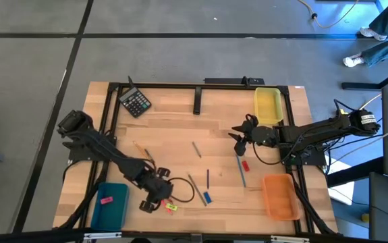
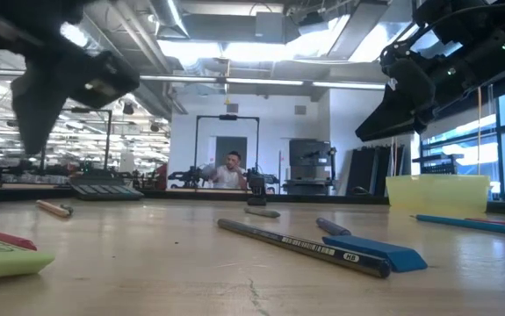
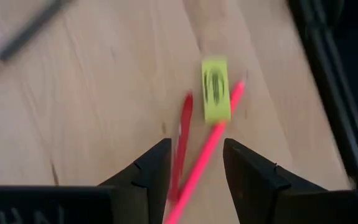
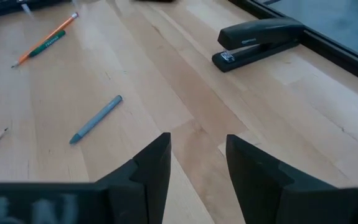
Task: Sort crayons/erasers/pens/pencils in bins
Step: Put the yellow eraser into the blue bin, then put the red eraser into the blue bin
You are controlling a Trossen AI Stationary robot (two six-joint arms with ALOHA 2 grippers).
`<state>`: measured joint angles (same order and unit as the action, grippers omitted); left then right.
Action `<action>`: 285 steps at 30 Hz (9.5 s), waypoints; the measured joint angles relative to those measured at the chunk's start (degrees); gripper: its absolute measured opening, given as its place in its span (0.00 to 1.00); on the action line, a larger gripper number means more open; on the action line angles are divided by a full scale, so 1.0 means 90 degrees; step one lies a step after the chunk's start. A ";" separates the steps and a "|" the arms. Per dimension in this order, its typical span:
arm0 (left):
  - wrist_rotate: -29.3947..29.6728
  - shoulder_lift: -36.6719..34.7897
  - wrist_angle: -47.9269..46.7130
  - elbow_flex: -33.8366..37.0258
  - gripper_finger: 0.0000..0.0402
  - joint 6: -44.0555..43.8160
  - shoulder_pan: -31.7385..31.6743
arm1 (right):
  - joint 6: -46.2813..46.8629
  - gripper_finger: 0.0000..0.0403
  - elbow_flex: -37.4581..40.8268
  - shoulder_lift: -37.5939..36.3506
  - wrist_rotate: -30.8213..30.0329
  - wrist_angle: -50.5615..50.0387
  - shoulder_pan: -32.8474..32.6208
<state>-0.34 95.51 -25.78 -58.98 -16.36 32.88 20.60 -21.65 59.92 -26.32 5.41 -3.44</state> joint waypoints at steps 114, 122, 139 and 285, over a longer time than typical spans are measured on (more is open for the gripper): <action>-0.1756 -0.1363 -0.2587 0.0012 0.23 -0.6835 0.2138 | -0.0694 0.39 0.0007 0.0002 0.0439 -0.0112 -0.0009; -0.1593 -0.1239 -0.3374 0.0089 0.23 -0.6849 0.2645 | -0.0688 0.39 0.0007 0.0002 0.0437 -0.0110 -0.0010; -0.1720 -0.1227 -0.3049 0.1067 0.28 -0.7575 0.2693 | -0.0685 0.39 0.0007 0.0002 0.0437 -0.0107 -0.0010; -0.0399 0.5838 0.4630 -0.5343 0.34 0.2614 -0.3398 | 0.2990 0.39 -0.2110 -0.0002 -0.0559 -0.7842 -0.1163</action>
<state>-3.94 148.05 15.90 -107.07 7.17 2.31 47.51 -40.64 59.90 -31.35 -65.17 -13.91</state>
